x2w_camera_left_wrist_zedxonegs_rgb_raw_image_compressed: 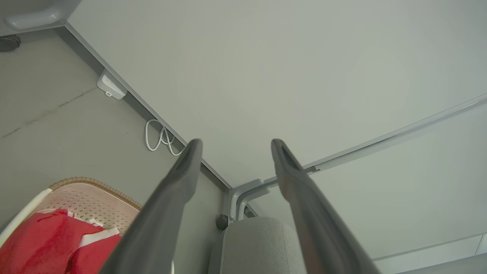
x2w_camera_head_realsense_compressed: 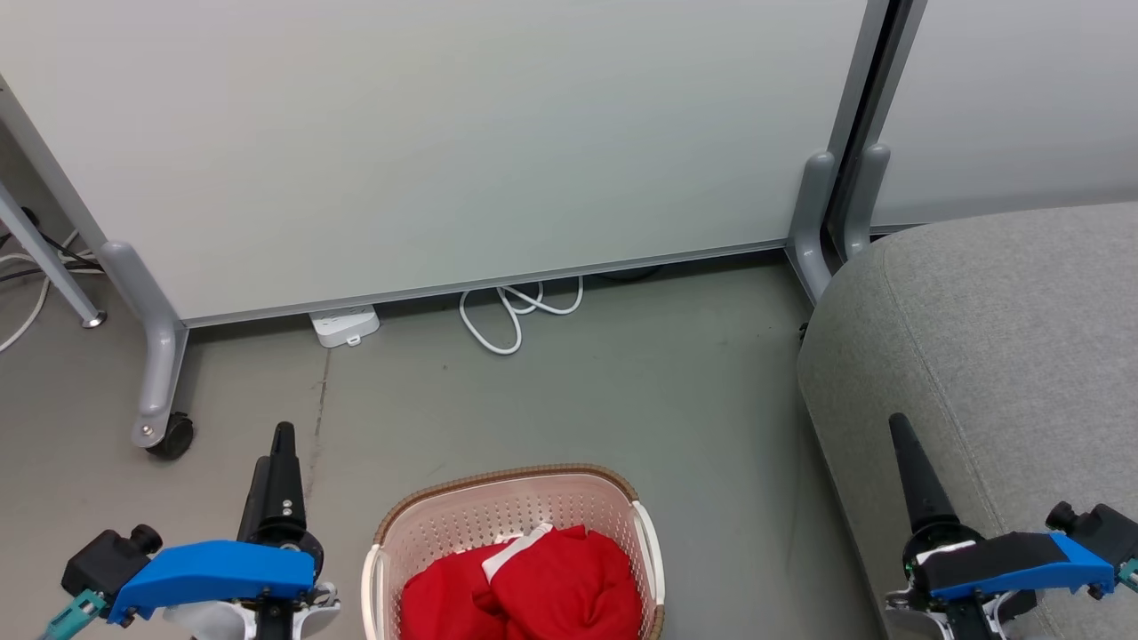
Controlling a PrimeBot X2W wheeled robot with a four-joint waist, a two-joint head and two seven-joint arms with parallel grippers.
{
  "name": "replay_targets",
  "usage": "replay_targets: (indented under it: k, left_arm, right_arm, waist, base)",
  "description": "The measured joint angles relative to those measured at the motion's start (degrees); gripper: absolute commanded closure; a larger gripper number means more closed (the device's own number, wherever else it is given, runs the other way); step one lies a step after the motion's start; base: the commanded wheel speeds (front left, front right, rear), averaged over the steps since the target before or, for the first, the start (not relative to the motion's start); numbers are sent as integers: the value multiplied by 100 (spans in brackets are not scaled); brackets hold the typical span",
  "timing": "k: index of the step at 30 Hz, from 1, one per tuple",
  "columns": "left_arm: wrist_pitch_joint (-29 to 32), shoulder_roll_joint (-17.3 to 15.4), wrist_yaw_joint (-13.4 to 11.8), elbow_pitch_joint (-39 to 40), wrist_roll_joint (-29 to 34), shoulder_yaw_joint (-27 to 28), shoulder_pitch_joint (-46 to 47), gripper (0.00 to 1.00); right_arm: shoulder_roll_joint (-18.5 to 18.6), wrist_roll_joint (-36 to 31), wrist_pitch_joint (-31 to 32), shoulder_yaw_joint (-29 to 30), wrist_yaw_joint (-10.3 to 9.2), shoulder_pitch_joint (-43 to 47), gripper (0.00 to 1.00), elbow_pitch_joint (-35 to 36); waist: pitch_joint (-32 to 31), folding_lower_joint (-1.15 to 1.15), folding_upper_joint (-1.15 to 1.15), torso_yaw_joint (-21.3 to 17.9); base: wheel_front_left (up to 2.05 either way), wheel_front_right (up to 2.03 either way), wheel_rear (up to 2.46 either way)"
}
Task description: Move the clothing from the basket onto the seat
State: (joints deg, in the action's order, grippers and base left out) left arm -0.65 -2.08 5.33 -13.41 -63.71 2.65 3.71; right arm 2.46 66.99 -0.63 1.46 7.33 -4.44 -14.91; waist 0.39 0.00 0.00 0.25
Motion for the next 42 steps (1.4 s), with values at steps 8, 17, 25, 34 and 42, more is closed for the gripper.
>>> replay_targets:
  k: [8,17,25,34,42]
  left_arm:
    - [-160,-60,-127,-9,1031,-312,40,0]
    - [-347,-179,-282,-141,1814,-661,115,0]
    - [-487,-267,-355,-219,2362,-889,140,0]
    - [-639,-320,-427,-274,2945,-1079,200,0]
    - [-760,-342,-430,-309,3398,-1173,226,0]
  right_arm:
    - [15,-923,-159,-242,0,-19,0,-15]
    - [20,-1711,-341,-416,1,-71,0,-116]
    - [22,-2323,-487,-522,4,-110,0,-211]
    - [23,-2967,-634,-578,5,-115,0,-268]
    - [23,-3478,-755,-614,5,-123,0,-325]
  waist:
    - [-7,0,0,11]
    - [-18,0,0,29]
    - [-30,0,0,41]
    - [-45,0,0,57]
    - [-47,0,0,71]
  base:
    - [0,0,0]
    - [0,0,0]
    - [0,0,0]
    - [0,0,0]
    - [0,0,0]
